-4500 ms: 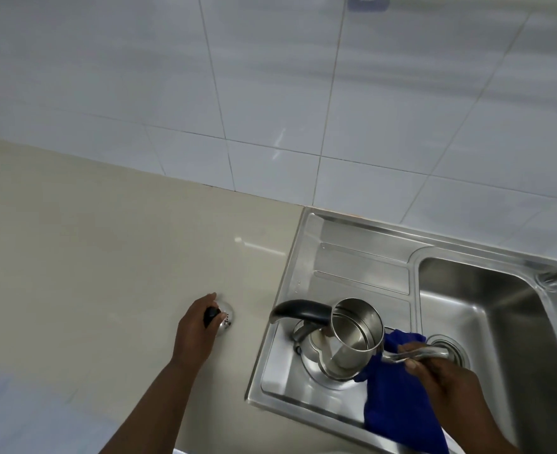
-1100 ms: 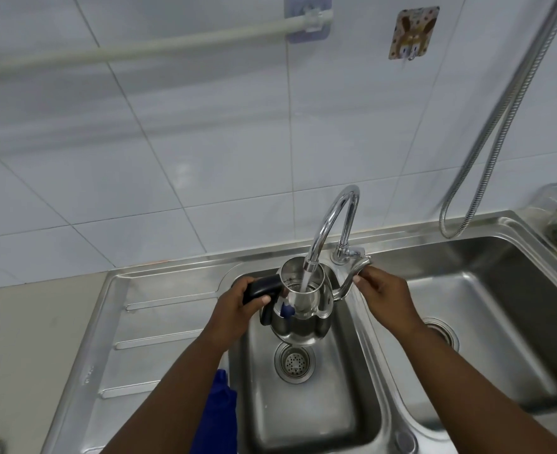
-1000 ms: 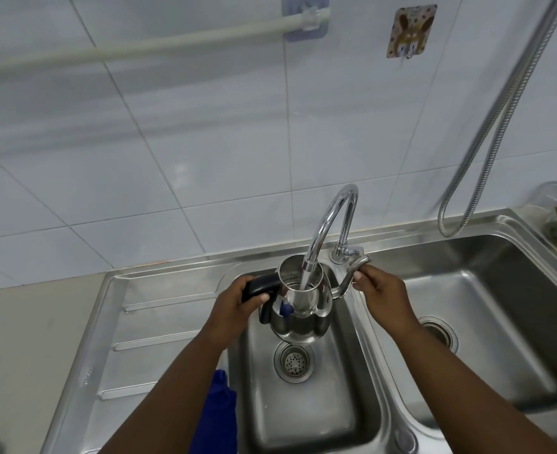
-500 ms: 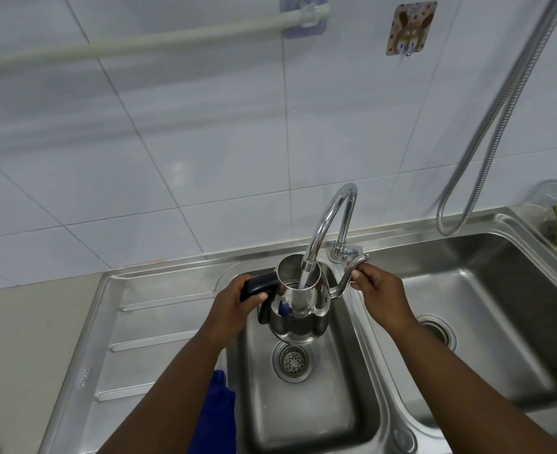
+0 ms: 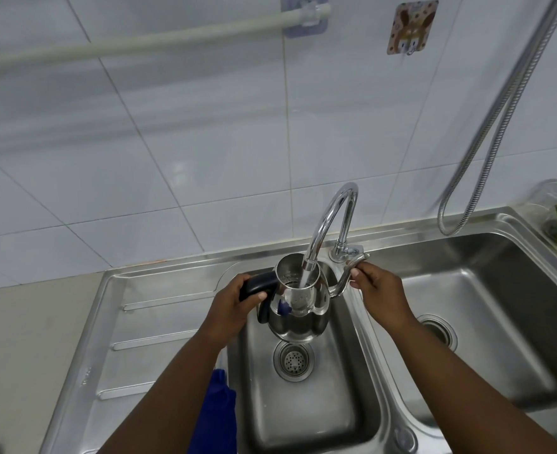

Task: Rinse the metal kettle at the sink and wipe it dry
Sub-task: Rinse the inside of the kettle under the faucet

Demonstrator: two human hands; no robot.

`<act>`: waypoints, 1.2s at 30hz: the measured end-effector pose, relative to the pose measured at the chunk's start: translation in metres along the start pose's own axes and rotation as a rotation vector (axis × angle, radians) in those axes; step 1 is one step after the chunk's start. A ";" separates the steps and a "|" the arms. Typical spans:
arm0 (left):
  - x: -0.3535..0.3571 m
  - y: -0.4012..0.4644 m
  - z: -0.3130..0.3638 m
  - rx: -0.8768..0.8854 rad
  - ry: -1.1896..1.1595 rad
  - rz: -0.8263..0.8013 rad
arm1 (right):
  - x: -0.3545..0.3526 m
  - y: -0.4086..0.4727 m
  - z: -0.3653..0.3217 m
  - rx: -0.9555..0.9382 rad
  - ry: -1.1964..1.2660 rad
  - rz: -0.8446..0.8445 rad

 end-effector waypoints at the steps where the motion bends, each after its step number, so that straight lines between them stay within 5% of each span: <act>1: 0.000 0.000 0.000 -0.001 -0.007 0.002 | 0.000 0.000 0.000 0.001 0.002 -0.001; 20: 0.000 0.000 -0.001 -0.015 -0.019 -0.009 | 0.000 -0.001 -0.002 -0.002 -0.011 0.017; 27: -0.001 -0.001 -0.001 -0.016 -0.012 -0.003 | -0.002 -0.014 -0.007 -0.200 -0.211 0.151; 36: -0.002 -0.005 0.000 -0.018 -0.028 -0.013 | 0.014 -0.011 0.029 -0.103 -0.582 -0.196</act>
Point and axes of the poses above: each hand's wrist, its own y-axis towards the middle knuckle, its own x-axis out of the palm, z = x × y, the point moved 5 cm from there along y, towards the middle knuckle, and after that the axes turned 12 degrees about y, right-handed, at the moved point
